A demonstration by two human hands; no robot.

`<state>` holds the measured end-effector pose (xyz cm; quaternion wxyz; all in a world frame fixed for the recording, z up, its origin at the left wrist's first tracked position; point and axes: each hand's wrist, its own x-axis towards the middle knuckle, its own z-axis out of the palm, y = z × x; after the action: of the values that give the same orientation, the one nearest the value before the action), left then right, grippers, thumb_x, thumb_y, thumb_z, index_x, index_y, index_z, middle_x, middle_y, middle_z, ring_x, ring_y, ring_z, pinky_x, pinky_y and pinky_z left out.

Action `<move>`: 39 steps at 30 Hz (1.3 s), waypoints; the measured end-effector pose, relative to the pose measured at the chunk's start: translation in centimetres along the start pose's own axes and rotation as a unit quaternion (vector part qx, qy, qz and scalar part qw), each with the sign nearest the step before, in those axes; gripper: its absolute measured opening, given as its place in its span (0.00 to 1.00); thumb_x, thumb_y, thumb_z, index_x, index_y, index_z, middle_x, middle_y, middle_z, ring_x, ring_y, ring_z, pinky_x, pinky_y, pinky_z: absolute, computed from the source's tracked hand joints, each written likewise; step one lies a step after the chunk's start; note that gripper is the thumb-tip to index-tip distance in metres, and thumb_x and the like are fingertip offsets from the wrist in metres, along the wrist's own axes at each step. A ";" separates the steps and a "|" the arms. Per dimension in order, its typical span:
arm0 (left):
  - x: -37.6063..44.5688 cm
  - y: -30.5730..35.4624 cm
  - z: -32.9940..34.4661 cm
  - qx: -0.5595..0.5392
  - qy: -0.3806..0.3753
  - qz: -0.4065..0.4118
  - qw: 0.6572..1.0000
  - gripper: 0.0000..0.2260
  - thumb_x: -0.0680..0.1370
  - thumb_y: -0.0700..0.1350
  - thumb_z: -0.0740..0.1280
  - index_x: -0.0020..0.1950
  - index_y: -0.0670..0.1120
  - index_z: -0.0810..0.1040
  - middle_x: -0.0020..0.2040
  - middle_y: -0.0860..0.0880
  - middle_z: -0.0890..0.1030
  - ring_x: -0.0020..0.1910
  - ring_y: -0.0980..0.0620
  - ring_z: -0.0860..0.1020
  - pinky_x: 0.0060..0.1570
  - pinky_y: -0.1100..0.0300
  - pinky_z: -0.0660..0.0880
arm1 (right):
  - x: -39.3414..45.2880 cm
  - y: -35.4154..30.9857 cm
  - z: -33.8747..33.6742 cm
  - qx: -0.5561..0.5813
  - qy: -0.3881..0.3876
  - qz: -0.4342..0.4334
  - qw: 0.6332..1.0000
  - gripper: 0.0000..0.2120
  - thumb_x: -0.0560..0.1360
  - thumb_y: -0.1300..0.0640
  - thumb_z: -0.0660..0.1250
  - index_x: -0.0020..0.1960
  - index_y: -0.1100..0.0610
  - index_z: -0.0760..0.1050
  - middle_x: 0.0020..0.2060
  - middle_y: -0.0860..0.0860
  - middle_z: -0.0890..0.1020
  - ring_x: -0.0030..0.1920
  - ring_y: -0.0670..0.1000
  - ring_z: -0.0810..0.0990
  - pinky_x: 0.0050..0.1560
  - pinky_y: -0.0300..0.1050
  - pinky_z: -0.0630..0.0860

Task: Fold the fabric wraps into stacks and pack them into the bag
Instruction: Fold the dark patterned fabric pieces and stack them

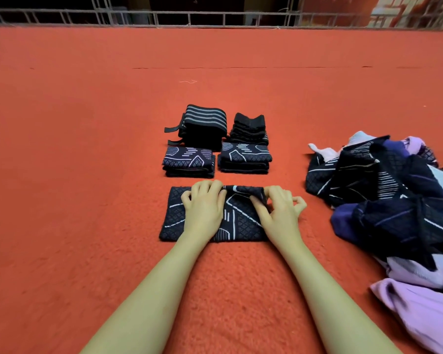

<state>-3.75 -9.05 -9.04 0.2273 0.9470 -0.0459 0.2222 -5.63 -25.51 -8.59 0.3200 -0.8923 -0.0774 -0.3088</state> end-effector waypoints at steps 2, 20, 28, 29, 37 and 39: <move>-0.1 0.2 -0.2 0.002 0.013 0.001 1.000 0.12 0.81 0.51 0.54 0.53 0.48 0.74 0.54 0.52 0.75 0.59 0.49 0.69 0.54 0.54 0.54 | -0.1 0.0 -0.1 0.032 -0.009 -0.007 0.999 0.10 0.75 0.42 0.56 0.43 0.47 0.67 0.36 0.39 0.72 0.42 0.44 0.73 0.51 0.43 0.52; -1.8 0.5 -1.7 0.144 -0.233 -0.047 0.961 0.26 0.81 0.61 0.46 0.78 0.57 0.48 0.79 0.52 0.45 0.77 0.48 0.42 0.74 0.49 0.40 | 0.3 0.1 0.1 -0.254 -0.293 0.041 0.921 0.26 0.81 0.42 0.44 0.78 0.47 0.49 0.77 0.43 0.50 0.77 0.48 0.46 0.71 0.59 0.39; -3.9 -1.7 -4.1 0.160 -0.201 -0.130 0.958 0.26 0.81 0.60 0.45 0.78 0.57 0.48 0.79 0.51 0.47 0.77 0.48 0.43 0.74 0.47 0.42 | -2.0 -0.3 -0.5 -0.276 -0.115 0.112 0.948 0.20 0.74 0.48 0.67 0.54 0.65 0.77 0.67 0.65 0.70 0.67 0.66 0.67 0.62 0.57 0.51; -4.1 -1.7 -4.2 0.169 -0.189 -0.126 0.959 0.26 0.81 0.60 0.44 0.78 0.56 0.49 0.79 0.50 0.48 0.77 0.48 0.43 0.74 0.47 0.42 | -2.2 -0.5 -0.6 -0.270 -0.111 0.110 0.950 0.19 0.71 0.49 0.71 0.49 0.66 0.78 0.64 0.67 0.72 0.64 0.67 0.70 0.60 0.57 0.53; -5.5 2.1 -3.4 0.123 -0.181 -0.076 0.973 0.25 0.81 0.61 0.46 0.78 0.57 0.52 0.79 0.50 0.50 0.77 0.45 0.45 0.73 0.46 0.42 | -2.2 -0.6 -0.5 -0.239 -0.127 0.159 0.950 0.22 0.77 0.46 0.62 0.60 0.63 0.74 0.71 0.60 0.65 0.73 0.59 0.56 0.65 0.53 0.47; -5.4 2.5 -3.1 0.133 -0.196 -0.089 0.968 0.25 0.81 0.61 0.47 0.78 0.58 0.52 0.79 0.50 0.49 0.77 0.44 0.44 0.73 0.45 0.40 | -2.4 -0.9 -0.6 -0.206 -0.109 0.145 0.962 0.16 0.76 0.50 0.65 0.56 0.62 0.75 0.68 0.60 0.68 0.71 0.59 0.59 0.64 0.53 0.49</move>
<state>-10.29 -9.96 -7.96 0.1045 0.9941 0.0249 0.0158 -8.09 -25.04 -9.22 0.1600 -0.9688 0.0841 -0.1695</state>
